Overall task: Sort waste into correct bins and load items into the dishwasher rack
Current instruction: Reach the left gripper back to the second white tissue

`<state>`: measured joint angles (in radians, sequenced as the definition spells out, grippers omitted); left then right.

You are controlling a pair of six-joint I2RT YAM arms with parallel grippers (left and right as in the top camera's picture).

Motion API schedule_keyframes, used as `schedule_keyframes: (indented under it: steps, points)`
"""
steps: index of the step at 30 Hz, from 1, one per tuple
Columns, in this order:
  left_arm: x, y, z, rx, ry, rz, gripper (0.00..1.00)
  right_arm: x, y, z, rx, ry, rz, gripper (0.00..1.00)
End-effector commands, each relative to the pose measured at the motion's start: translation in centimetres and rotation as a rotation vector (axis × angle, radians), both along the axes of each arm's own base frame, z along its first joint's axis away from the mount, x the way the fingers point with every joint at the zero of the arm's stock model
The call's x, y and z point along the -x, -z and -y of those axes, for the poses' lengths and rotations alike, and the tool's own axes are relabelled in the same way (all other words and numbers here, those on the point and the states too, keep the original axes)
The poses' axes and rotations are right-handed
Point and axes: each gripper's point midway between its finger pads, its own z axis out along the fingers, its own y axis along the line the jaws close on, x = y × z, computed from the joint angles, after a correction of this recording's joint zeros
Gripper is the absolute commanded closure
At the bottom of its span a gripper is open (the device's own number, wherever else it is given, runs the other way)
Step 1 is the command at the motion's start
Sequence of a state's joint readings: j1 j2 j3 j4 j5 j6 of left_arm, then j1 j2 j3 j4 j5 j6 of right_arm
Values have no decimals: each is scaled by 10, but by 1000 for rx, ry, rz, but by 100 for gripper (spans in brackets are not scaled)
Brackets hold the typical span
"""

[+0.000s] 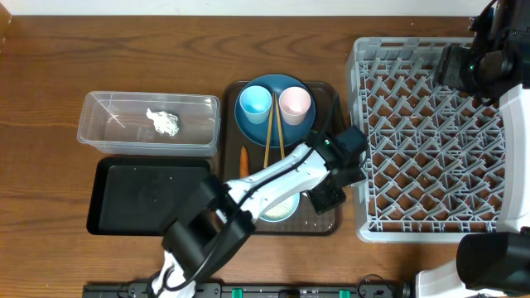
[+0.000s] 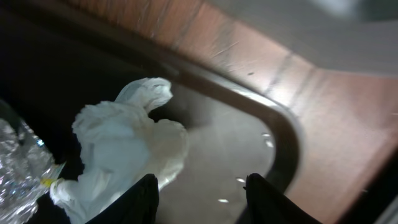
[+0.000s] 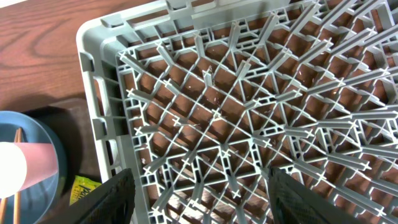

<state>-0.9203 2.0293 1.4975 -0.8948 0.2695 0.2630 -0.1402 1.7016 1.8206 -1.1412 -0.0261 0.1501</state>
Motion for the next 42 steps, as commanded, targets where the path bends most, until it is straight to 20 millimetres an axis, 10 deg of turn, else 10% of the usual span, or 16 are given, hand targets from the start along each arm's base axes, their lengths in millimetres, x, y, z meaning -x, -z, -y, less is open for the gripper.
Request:
schedule_keyframes:
  steps: [1,12,18,34,42]
  points:
    - [-3,17,-10,-64,11,11,52,-1,-6,1,-6,14,16,32]
    - [-1,27,-12,-87,11,-7,61,-1,-6,1,-6,14,16,31]
    - [-2,20,-10,-72,11,4,86,-1,-7,2,-5,15,19,31]
    - [-24,-55,-7,38,-5,196,64,-2,-7,2,-5,15,20,31]
    - [-22,-38,-8,12,-3,177,44,-2,-7,2,-5,15,19,31]
